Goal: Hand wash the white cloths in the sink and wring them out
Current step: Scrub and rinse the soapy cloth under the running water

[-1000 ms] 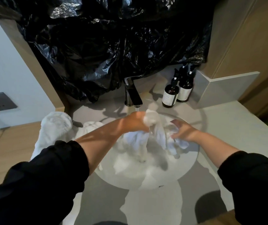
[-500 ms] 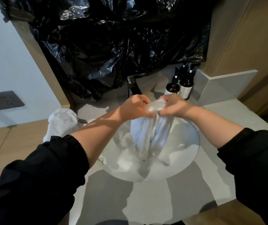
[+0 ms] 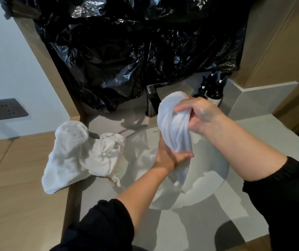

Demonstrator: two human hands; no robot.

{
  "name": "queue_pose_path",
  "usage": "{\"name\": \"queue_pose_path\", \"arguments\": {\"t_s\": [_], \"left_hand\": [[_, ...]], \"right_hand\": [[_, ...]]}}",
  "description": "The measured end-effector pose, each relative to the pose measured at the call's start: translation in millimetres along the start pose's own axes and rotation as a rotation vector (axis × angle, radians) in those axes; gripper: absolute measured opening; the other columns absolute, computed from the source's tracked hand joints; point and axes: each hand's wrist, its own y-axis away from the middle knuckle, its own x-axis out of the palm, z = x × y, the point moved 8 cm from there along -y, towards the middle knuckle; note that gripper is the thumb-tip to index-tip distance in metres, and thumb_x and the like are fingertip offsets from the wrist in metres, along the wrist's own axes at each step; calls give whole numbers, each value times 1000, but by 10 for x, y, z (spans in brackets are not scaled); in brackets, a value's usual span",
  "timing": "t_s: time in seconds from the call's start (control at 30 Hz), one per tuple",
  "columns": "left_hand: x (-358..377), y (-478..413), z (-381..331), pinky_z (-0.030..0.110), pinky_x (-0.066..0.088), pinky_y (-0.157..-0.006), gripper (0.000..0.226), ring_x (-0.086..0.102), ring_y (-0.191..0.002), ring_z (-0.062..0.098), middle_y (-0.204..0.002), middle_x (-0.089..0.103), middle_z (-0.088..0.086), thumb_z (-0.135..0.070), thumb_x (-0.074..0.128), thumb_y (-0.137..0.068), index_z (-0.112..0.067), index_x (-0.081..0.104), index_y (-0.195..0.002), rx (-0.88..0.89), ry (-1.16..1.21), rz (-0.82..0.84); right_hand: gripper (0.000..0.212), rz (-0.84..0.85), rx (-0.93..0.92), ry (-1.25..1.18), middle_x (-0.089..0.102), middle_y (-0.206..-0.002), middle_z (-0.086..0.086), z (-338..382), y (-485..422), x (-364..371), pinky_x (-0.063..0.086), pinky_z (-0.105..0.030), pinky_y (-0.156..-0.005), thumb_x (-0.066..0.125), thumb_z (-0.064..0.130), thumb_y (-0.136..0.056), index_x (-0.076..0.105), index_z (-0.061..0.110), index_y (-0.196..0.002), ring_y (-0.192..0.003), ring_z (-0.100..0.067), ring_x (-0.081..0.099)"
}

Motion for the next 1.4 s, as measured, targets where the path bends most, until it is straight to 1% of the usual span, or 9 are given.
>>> {"name": "queue_pose_path", "arguments": {"t_s": [0.2, 0.37, 0.5, 0.7, 0.83, 0.9, 1.07, 1.3, 1.4], "left_hand": [[-321, -328, 117, 6, 43, -67, 42, 58, -94, 12, -98, 62, -7, -19, 79, -78, -15, 62, -116, 5, -336, 108], [-567, -343, 227, 15, 50, -80, 32, 65, -94, 18, -99, 69, 2, -4, 74, -77, -17, 65, -106, -153, -87, 515], [-711, -360, 485, 32, 48, -92, 23, 62, -97, 25, -102, 68, 8, 3, 65, -80, -14, 65, -96, -437, 99, 433], [-801, -426, 761, 29, 52, -63, 32, 63, -59, 21, -61, 64, 8, 6, 56, -80, -9, 68, -55, -634, 340, 355], [-735, -347, 789, 34, 54, -76, 10, 67, -80, 25, -87, 70, 12, -7, 63, -85, -3, 68, -94, -767, 208, 502], [-685, -314, 829, 40, 46, -100, 37, 61, -108, 28, -116, 66, 11, -20, 68, -86, -5, 60, -120, -761, -86, 671], [-670, -326, 890, 28, 48, -96, 40, 57, -108, 19, -110, 64, -2, -30, 76, -79, -17, 61, -114, -747, -335, 692], [-860, -518, 972, 7, 47, -66, 10, 62, -72, -4, -70, 66, -15, -10, 68, -80, -18, 70, -74, -529, 14, 376], [-765, -509, 995, 35, 50, -94, 37, 64, -101, 26, -101, 71, 13, -15, 71, -73, 6, 68, -104, -601, 154, 455]], "right_hand": [[35, 31, -46, -245, 61, -106, -18, -246, -136, -496, 47, -40, -99, 60, 8, -75, 59, -4, -108, -99, -28, 64], [50, 5, 11, -470, 67, -111, -21, -877, -394, -975, 50, -46, -94, 85, 16, -62, 70, -4, -105, -104, -33, 66], [53, -119, 79, -452, 66, -116, -20, -1269, -662, -948, 51, -45, -95, 57, 41, -85, 65, -2, -115, -109, -31, 64], [94, -132, 177, -261, 57, -134, -16, -1738, -965, -837, 33, -51, -110, 73, 67, -63, 54, 9, -135, -126, -31, 53], [64, -88, 150, -239, 61, -115, -26, -1797, -1145, -789, 39, -47, -105, 38, 50, -97, 55, -7, -122, -115, -34, 58], [45, -97, 148, -162, 68, -98, -18, -1825, -1211, -770, 47, -46, -93, 41, 40, -98, 63, 2, -106, -98, -30, 65], [20, -177, 201, 65, 65, -71, -6, -1886, -1338, -677, 53, -28, -59, 60, 27, -91, 66, 11, -81, -60, -18, 66], [93, -4, 234, -379, 56, -100, -24, -2119, -1214, -784, 53, -31, -54, 51, 64, -85, 38, -10, -139, -65, -28, 67], [93, -83, 317, -517, 57, -107, -24, -2282, -1134, -813, 54, -34, -51, 57, 62, -75, 41, -3, -140, -66, -31, 68]]}}
